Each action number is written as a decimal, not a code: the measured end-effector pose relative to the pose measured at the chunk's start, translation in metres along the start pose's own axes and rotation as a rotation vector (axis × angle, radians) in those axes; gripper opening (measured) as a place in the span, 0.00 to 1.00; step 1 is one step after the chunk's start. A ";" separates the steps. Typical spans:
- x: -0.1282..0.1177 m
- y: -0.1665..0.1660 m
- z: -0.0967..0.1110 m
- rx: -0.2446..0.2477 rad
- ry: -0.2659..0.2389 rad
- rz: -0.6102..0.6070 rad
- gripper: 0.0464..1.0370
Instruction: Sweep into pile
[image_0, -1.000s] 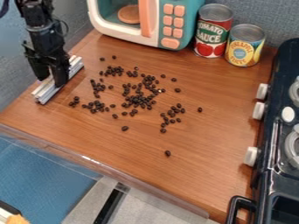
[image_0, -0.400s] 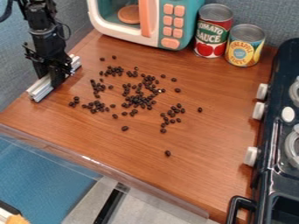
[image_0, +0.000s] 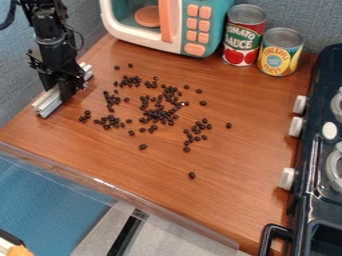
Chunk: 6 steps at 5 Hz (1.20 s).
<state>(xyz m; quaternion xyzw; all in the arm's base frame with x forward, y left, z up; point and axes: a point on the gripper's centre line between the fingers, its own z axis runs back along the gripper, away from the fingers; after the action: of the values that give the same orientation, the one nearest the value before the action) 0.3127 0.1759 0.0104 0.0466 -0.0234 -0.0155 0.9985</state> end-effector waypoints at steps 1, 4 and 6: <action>-0.002 -0.011 0.000 -0.004 0.000 0.002 0.34; 0.002 -0.036 0.003 -0.083 -0.006 0.036 0.34; 0.006 -0.062 0.004 -0.076 -0.027 0.008 0.34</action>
<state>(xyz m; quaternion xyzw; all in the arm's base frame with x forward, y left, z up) 0.3169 0.1134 0.0091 0.0084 -0.0362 -0.0130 0.9992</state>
